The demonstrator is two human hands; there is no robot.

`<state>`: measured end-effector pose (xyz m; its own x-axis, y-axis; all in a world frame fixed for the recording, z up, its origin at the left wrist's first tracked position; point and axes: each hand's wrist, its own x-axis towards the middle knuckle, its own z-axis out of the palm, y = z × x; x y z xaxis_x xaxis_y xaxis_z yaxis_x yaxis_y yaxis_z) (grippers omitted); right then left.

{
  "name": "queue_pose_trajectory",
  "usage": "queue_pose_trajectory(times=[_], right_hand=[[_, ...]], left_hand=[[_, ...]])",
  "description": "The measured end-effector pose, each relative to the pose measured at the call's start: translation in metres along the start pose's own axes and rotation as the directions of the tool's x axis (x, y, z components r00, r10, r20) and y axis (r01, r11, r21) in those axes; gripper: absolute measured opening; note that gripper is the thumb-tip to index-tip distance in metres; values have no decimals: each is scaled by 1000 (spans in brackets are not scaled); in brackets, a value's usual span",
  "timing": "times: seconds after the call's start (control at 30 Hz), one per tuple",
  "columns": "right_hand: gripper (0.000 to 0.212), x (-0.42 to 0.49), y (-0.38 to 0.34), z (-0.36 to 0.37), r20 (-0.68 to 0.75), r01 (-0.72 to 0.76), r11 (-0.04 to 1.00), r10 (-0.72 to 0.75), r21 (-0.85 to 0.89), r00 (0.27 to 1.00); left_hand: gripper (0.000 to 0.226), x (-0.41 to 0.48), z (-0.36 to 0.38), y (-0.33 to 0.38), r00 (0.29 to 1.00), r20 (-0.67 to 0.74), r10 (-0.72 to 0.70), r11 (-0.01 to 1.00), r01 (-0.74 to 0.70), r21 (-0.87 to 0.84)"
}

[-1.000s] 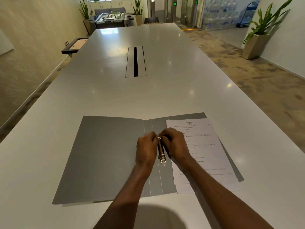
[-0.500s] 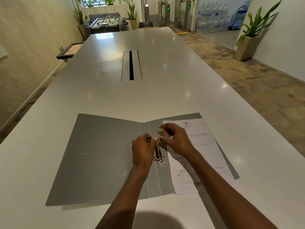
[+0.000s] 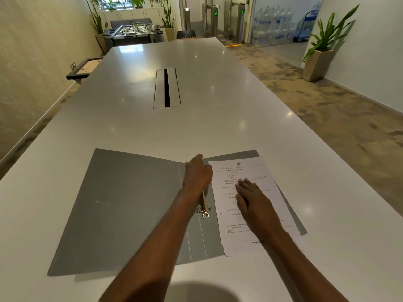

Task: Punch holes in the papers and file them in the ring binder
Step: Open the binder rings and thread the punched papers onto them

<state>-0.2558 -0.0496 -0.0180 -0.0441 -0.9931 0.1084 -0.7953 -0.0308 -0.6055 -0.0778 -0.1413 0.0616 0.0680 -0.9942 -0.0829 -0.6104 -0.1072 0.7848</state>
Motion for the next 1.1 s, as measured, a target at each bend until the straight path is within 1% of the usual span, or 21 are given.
queue_pose_trajectory(times=[0.07,0.13,0.23,0.3,0.4,0.5,0.63,0.7,0.77,0.9,1.0,1.03,1.07,1.1], right_hand=[[47,0,1,0,4,-4,1000,4,-12,1000],[48,-1,1,0,4,-6,1000,6,-11,1000],[49,-1,1,1,6,-10,1000,10,-15,1000],[49,-1,1,0,10,-11,1000,11,-15,1000],[50,-1,-1,-1,11,-17,1000,17,-14,1000],[49,-1,-2,-2,7,-24,1000,24,-14,1000],[48,-2,-4,-4,6,-20,1000,20,-14,1000],[49,-3,-4,-5,11,-27,1000,27,-14,1000],[49,-3,-4,-5,14,-36,999,36,-21,999],[47,-4,-5,-5,-1,-35,999,35,-20,999],[41,-5,-3,-6,-21,-57,996,59,75,998],[39,-6,-5,-10,-37,-57,985,64,162,997],[36,-6,-7,-15,-66,-66,955,88,289,994],[35,-7,-10,-21,-110,-67,898,127,434,986]], left_hand=[[34,16,3,5,985,88,-149,987,153,-52],[27,26,7,6,962,120,-245,959,259,-112],[30,34,8,7,943,127,-307,923,328,-202],[33,38,9,9,930,150,-335,906,362,-219],[34,38,7,12,913,202,-355,894,395,-212],[31,38,7,12,898,250,-362,902,405,-151],[40,40,9,11,877,314,-363,906,411,-101],[35,40,8,11,881,327,-343,914,393,-101],[30,40,7,10,883,340,-323,910,388,-144],[9,35,0,8,862,371,-345,868,443,-224],[9,29,-4,8,880,350,-322,871,420,-255],[7,27,-5,7,889,345,-300,876,400,-268],[4,27,-6,5,900,344,-268,883,373,-286],[5,26,-7,4,910,344,-233,888,343,-305]])
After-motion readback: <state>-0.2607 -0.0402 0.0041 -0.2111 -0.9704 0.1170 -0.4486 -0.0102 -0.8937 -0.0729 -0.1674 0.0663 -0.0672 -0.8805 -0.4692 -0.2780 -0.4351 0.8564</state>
